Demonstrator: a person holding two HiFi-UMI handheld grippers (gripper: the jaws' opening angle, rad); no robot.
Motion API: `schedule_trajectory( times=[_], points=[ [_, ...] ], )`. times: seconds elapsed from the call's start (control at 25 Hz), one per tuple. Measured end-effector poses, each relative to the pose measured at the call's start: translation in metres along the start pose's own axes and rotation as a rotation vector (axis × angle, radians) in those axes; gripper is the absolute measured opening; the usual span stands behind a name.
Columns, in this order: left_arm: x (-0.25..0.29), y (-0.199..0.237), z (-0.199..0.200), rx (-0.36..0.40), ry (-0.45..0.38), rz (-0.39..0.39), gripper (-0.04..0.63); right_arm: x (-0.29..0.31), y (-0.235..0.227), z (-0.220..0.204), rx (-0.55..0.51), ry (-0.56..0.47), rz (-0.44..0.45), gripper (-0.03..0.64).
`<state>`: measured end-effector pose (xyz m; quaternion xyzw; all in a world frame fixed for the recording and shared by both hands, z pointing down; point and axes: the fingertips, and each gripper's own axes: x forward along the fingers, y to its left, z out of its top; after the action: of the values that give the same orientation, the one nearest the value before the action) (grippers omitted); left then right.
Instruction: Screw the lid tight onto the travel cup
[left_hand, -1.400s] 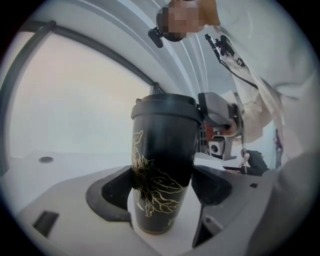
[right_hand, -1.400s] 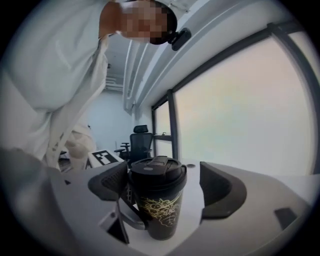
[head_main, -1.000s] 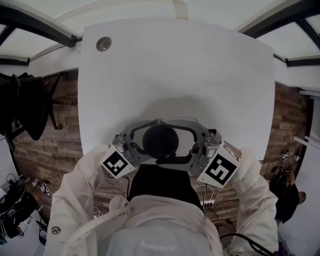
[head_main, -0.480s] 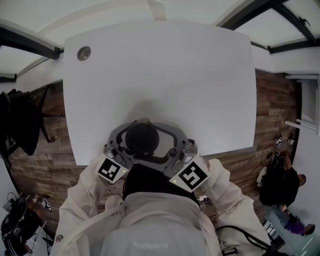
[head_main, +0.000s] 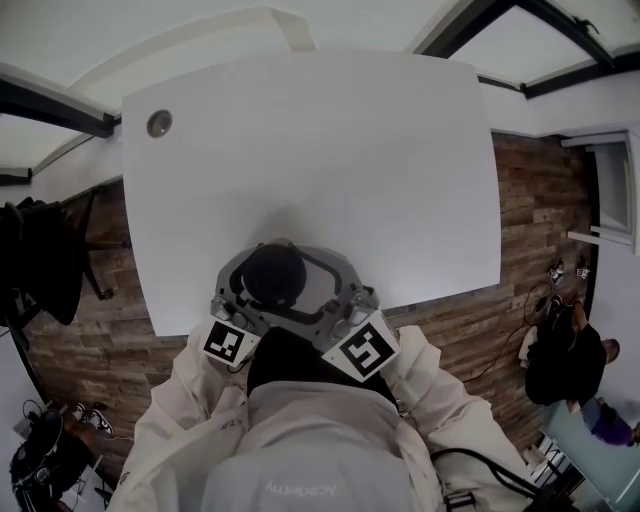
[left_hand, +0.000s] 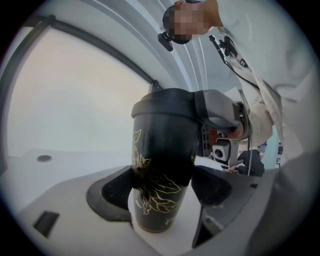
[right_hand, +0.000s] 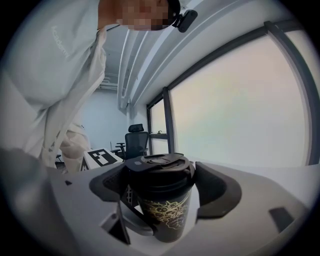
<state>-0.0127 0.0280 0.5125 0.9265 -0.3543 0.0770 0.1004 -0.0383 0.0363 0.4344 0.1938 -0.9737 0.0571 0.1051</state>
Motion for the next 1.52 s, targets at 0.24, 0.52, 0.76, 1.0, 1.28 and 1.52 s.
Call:
schedule_trajectory(
  times=[0.24,0.52,0.76,1.0,1.28,1.52],
  points=[
    [0.0,-0.002,0.001,0.028,0.023,-0.056,0.368,-0.001,0.0,-0.001,-0.003,-0.003,0.036,0.428],
    [-0.002,0.0,0.002,0.073,0.075,-0.087,0.368,0.003,0.0,-0.001,0.0,0.005,0.048,0.428],
    [-0.011,0.004,0.003,0.124,0.118,-0.094,0.368,0.004,0.001,0.0,-0.022,0.026,0.087,0.428],
    [-0.014,0.002,0.002,0.124,0.134,-0.087,0.368,-0.001,0.004,-0.001,-0.058,0.061,0.124,0.428],
    [-0.038,0.002,-0.011,0.104,0.169,-0.025,0.367,-0.035,0.002,-0.01,-0.084,0.115,0.156,0.428],
    [-0.097,0.026,0.002,0.021,0.145,0.266,0.158,-0.085,-0.021,-0.004,0.087,-0.007,-0.084,0.283]
  ],
)
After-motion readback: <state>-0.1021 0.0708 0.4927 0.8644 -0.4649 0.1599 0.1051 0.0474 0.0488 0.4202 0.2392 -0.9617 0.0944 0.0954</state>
